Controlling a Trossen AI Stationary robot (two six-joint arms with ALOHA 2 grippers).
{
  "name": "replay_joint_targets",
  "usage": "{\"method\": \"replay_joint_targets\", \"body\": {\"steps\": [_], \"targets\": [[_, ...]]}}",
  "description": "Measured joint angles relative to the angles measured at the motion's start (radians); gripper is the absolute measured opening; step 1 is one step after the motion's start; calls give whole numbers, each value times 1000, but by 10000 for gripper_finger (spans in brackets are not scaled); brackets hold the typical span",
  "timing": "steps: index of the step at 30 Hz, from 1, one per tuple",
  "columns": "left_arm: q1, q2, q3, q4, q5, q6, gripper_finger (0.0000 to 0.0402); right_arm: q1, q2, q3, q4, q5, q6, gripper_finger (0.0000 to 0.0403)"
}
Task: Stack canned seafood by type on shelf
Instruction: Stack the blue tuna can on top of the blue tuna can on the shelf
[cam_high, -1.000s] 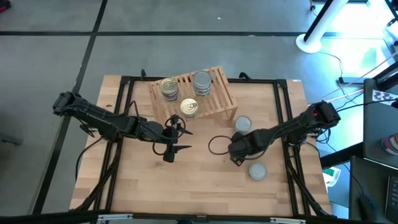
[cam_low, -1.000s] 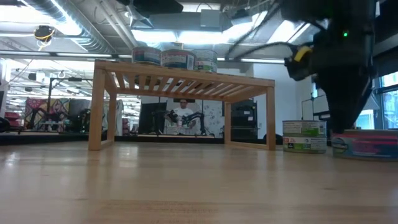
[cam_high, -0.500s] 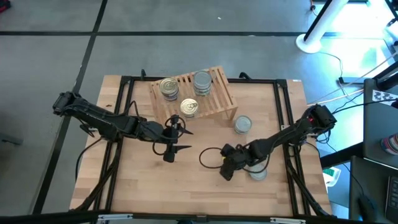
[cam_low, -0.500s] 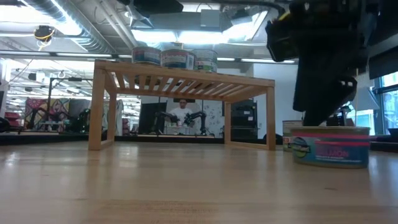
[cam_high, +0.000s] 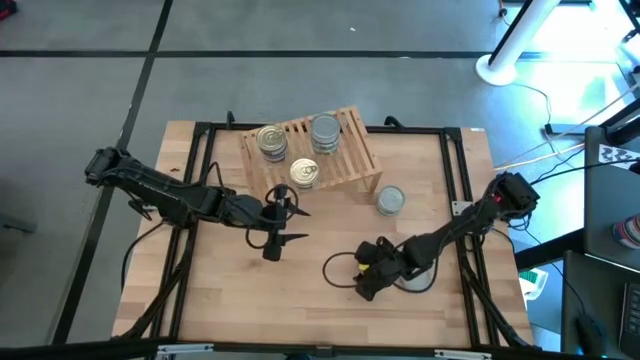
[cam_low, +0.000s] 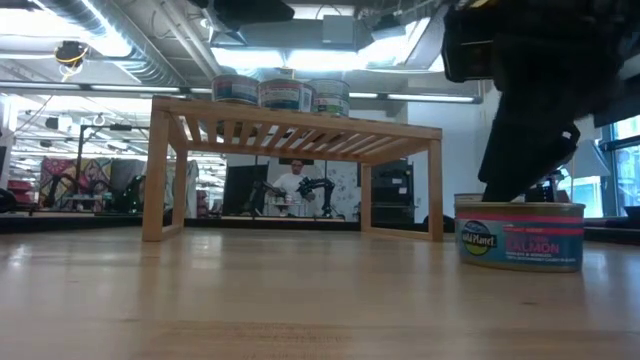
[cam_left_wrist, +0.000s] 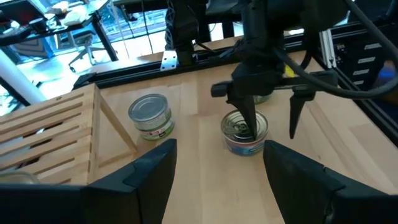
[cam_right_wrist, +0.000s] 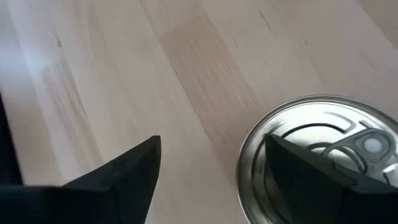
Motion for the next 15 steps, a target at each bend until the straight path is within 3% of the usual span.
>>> {"method": "replay_joint_targets", "body": {"steps": [15], "targets": [[-14,143,1,122,0,-5,237,-2,-1,-1,-70,15,-175,149]]}}
